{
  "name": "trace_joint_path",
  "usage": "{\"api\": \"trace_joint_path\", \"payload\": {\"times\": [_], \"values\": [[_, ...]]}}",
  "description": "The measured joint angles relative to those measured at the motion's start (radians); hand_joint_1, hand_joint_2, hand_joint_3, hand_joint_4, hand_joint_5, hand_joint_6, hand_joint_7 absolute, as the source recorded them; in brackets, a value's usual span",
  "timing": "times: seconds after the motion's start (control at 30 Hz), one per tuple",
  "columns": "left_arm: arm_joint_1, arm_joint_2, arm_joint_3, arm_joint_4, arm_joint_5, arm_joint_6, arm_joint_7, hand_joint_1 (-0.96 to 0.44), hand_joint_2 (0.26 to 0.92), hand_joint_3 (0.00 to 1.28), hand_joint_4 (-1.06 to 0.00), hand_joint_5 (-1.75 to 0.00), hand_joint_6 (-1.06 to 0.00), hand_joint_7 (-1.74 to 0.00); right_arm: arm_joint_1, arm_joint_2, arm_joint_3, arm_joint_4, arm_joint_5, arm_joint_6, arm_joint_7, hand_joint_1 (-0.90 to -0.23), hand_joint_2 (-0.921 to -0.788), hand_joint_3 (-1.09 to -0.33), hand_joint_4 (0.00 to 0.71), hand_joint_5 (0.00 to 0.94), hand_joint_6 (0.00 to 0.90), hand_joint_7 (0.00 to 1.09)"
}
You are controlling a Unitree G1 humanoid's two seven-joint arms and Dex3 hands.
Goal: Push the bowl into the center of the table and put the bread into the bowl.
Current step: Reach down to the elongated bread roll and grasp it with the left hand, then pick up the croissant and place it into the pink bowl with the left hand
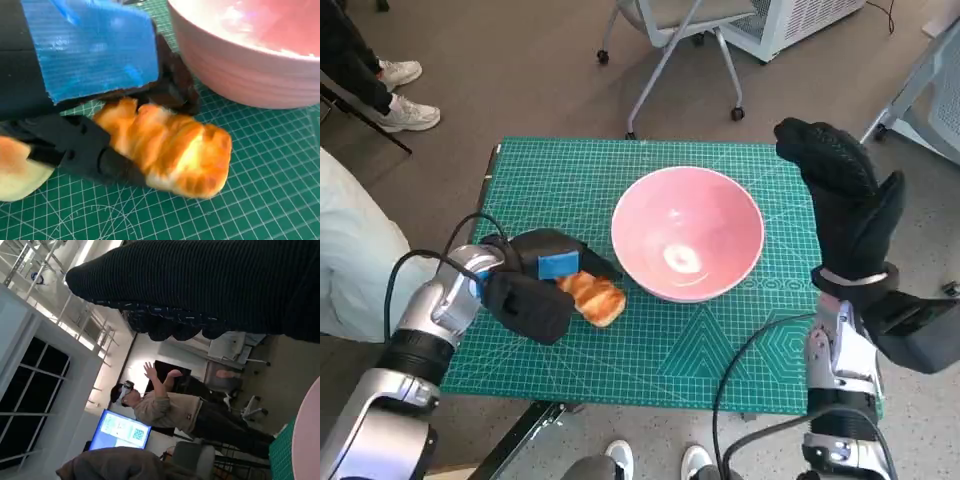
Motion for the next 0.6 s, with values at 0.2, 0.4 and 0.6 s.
{"api": "trace_joint_path", "payload": {"times": [0.2, 0.4, 0.6], "values": [[0.000, 0.006, -0.002, -0.012, -0.004, 0.006, -0.016, 0.00, 0.920, 0.11, -0.68, -1.24, -0.55, -1.16, 0.000, 0.001, 0.000, -0.002, 0.000, 0.001, 0.000, -0.684, -0.921, -0.731, 0.191, 0.001, 0.100, 0.48], [0.007, 0.034, 0.012, -0.071, -0.024, 0.009, -0.055, 0.00, 0.920, 0.09, -0.69, -1.24, -0.59, -1.13, 0.001, 0.002, 0.000, -0.002, 0.001, 0.004, 0.000, -0.687, -0.921, -0.729, 0.192, 0.001, 0.103, 0.48], [0.053, 0.095, 0.083, -0.205, -0.104, 0.036, -0.121, 0.00, 0.919, 0.08, -0.70, -1.22, -0.60, -1.13, 0.005, 0.001, -0.003, -0.002, 0.002, 0.008, 0.000, -0.690, -0.921, -0.728, 0.193, 0.002, 0.106, 0.47]]}}
